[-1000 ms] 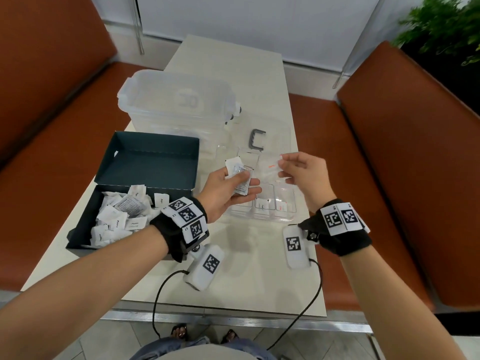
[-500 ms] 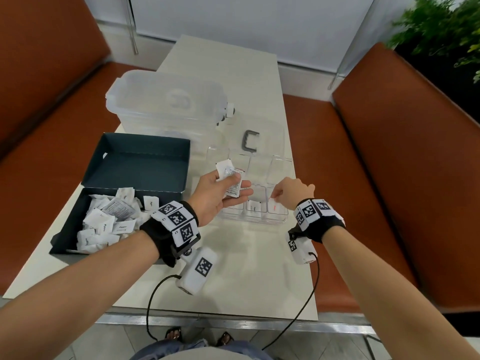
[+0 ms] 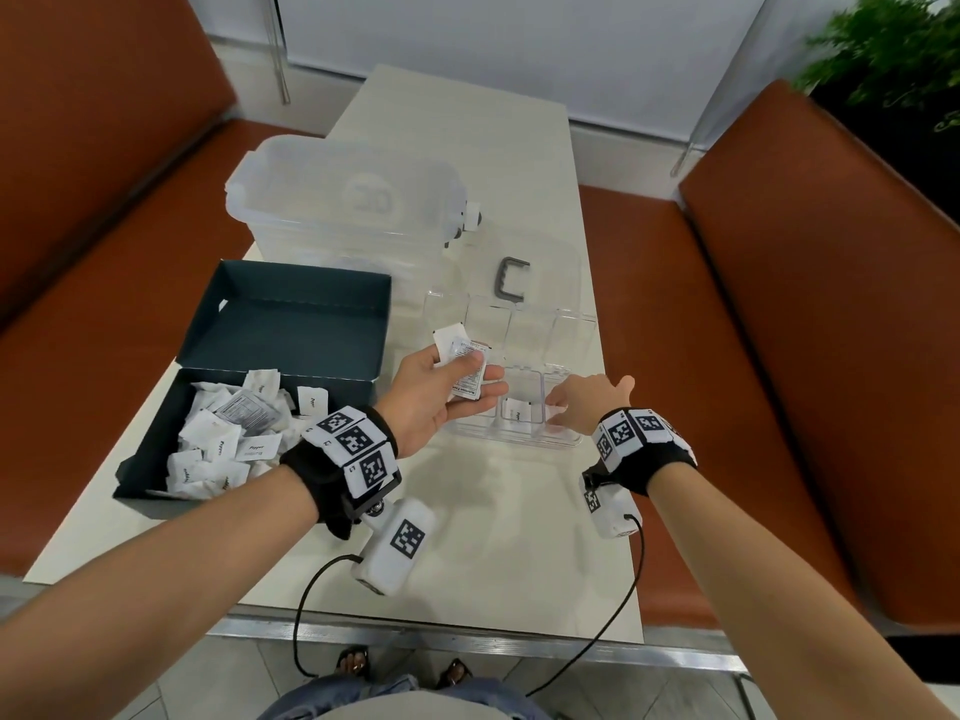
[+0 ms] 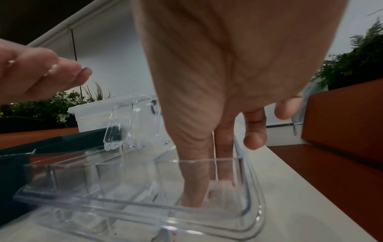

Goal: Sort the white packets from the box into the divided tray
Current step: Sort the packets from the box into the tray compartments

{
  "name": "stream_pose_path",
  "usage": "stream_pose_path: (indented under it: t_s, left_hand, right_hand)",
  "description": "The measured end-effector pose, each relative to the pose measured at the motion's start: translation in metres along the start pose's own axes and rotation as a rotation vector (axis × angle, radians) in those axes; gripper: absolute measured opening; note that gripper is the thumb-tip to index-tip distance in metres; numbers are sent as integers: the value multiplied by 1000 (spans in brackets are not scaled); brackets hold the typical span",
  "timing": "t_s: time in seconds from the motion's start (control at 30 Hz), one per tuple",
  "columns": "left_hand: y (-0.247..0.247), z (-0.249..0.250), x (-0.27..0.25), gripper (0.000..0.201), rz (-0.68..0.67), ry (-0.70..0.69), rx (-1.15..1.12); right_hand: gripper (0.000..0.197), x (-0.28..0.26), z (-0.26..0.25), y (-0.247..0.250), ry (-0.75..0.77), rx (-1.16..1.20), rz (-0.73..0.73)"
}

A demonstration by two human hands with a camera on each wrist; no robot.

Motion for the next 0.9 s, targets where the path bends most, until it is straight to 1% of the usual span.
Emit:
stream_pose_path:
  t_s: [0.1, 0.33, 0.53, 0.63, 0.7, 0.77, 0.83, 0.9]
  left_hand:
    - [0, 0, -1, 27, -5, -1, 0]
    - [2, 2, -3, 28, -10, 1, -12]
    - [5, 4, -4, 27, -15, -3, -11]
    - [6, 5, -4, 26, -18, -1, -15]
    - [6, 5, -4, 24, -22, 4, -15]
    - [6, 5, -4, 22, -32, 4, -5]
    - [6, 4, -5, 21, -40, 0, 9]
    - [3, 3, -6, 23, -52, -6, 28]
  right_hand:
    - [36, 0, 0, 2, 2, 17, 7]
    - [39, -5, -3, 2, 19, -55, 29]
    - [41, -12, -3, 7, 50, 1, 13]
    - [44, -20, -3, 17, 39, 81, 19]
    - [37, -26, -3, 35, 44, 123, 89]
    - [25, -36, -5, 59, 55, 195, 227]
    - [20, -49, -13, 82, 88, 372, 365]
    - [21, -63, -27, 98, 146, 612, 442]
Point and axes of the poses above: each hand's wrist, its own x-axis towards the middle knuckle, its own y-axis out of the back of the hand, z = x × y, the point moved 8 cm from there along x, towards the middle knuckle, and after that the axes turned 5 degrees about z, right-handed, at the moved point
